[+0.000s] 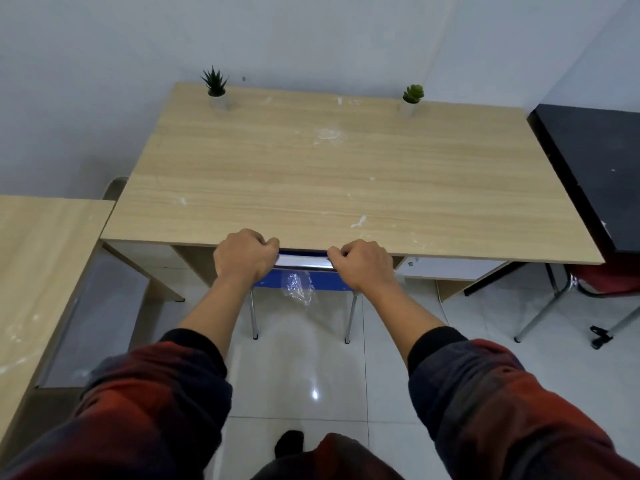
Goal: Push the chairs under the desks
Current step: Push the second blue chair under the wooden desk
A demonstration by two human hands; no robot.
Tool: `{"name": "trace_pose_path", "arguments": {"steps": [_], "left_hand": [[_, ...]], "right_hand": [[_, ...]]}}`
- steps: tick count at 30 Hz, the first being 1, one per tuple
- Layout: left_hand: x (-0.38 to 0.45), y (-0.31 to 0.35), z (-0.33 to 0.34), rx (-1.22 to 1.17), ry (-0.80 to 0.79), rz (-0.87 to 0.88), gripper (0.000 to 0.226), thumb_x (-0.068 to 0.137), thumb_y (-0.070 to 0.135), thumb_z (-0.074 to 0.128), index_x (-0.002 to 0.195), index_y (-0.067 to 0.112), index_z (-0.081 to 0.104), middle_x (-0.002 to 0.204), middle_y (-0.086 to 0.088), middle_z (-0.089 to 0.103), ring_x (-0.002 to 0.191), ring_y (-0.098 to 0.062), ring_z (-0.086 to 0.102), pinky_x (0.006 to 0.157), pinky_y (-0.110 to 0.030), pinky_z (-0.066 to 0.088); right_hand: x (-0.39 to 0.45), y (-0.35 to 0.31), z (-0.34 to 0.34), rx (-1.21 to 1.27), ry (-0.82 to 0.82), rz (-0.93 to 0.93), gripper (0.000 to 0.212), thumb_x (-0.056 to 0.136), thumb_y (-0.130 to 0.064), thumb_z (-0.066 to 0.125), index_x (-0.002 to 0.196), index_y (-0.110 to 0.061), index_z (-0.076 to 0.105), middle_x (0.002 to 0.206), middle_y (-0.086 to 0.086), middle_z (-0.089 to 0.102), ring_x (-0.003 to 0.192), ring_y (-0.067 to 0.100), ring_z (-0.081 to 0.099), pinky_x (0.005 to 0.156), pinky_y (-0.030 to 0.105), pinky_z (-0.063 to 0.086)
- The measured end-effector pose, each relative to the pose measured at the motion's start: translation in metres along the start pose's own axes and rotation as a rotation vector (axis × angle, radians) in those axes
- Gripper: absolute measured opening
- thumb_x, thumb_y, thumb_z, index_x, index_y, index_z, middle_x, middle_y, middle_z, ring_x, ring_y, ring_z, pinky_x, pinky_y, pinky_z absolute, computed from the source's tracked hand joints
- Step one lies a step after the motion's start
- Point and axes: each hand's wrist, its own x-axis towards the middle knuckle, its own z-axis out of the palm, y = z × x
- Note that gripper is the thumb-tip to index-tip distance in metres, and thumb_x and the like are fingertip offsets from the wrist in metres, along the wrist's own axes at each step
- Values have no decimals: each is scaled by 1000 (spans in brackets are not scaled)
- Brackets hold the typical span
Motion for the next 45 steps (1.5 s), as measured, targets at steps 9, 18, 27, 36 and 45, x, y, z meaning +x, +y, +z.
{"name": "trace_pose_path", "arguments": {"steps": [9,18,27,36,45], "left_hand": [[3,-4,0,5,6,30,32,82,40,52,64,18,68,61,2,60,67,-28,58,61,-30,39],[-11,-13,5,14,113,92,33,95,39,48,100,18,72,123,-5,59,118,-31,46,97,-44,34],[-62,-50,9,-44,-79,228,63,100,55,33,155,27,23,165,-5,11,151,-35,-4,119,-50,13],[-115,-28,0,-246,-167,106,78,98,30,57,158,21,10,165,3,-12,152,-28,-4,116,-41,24],[-193,37,7,-606,-118,106,38,97,27,59,133,19,59,137,-1,58,129,-18,51,105,-36,43]], "right_hand": [[-1,-4,-3,-11,-40,21,48,92,-47,47,60,-15,62,54,-3,54,57,20,50,52,27,30],[-11,-11,3,-64,27,22,47,97,-34,39,58,-12,52,61,3,53,74,28,53,69,36,39],[-40,-32,14,-140,96,228,62,106,-52,17,127,-16,63,139,12,51,131,36,38,108,58,28],[-82,-22,2,128,-115,87,63,102,-47,43,159,-28,24,169,2,3,154,33,-7,122,52,13],[-123,4,-51,517,-281,8,55,97,-37,60,146,-16,49,150,5,49,133,23,49,108,41,44]]}}
